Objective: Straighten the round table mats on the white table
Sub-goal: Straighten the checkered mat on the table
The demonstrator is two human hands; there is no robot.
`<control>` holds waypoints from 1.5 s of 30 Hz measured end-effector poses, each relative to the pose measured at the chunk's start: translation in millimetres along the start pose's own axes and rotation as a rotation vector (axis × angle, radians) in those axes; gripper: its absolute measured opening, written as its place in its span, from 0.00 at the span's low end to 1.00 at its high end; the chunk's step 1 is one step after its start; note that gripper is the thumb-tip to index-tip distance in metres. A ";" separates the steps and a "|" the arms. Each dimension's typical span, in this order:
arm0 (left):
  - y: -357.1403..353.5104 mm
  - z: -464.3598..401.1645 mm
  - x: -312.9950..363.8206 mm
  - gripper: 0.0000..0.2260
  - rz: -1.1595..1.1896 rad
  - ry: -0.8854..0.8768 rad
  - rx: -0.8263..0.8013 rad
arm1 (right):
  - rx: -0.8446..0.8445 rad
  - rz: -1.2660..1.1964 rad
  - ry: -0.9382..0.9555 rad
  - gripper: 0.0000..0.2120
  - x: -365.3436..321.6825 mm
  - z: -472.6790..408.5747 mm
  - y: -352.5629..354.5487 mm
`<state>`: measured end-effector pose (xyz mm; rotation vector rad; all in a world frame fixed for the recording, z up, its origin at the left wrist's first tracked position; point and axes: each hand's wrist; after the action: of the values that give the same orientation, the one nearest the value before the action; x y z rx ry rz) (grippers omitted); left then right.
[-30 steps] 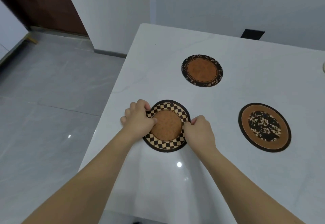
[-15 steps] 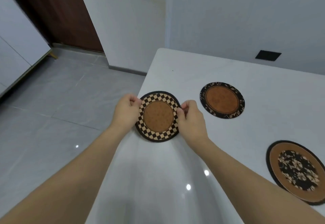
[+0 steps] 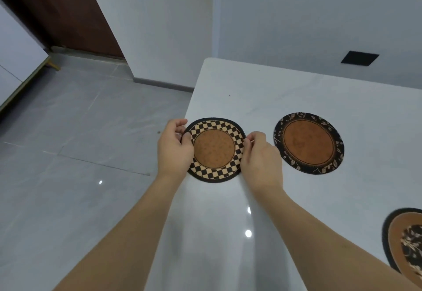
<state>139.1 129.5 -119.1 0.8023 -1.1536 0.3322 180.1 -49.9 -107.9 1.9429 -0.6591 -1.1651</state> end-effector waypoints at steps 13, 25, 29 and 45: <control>-5.1 -1.1 -1.1 0.15 -0.087 -0.031 0.127 | -0.087 -0.047 -0.002 0.12 -4.4 -2.5 5.0; -9.0 -2.1 -2.3 0.13 -0.256 -0.079 0.200 | -0.096 -0.009 0.015 0.14 -1.2 -1.6 0.9; -10.1 -2.0 -2.2 0.13 -0.289 -0.096 0.213 | -0.093 -0.014 0.011 0.14 0.1 -1.7 0.5; -11.6 -0.1 -0.4 0.13 -0.305 -0.108 0.214 | -0.107 -0.020 0.020 0.15 3.3 -0.6 -0.7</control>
<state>146.2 121.8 -124.0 1.1806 -1.0866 0.1604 182.2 -51.8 -110.0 1.8728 -0.5563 -1.1680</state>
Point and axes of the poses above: each hand's wrist, its own z-axis away from the middle knuckle, its own y-axis out of the back of the hand, x = y × z, and after that the axes turned 9 degrees about y, right-handed
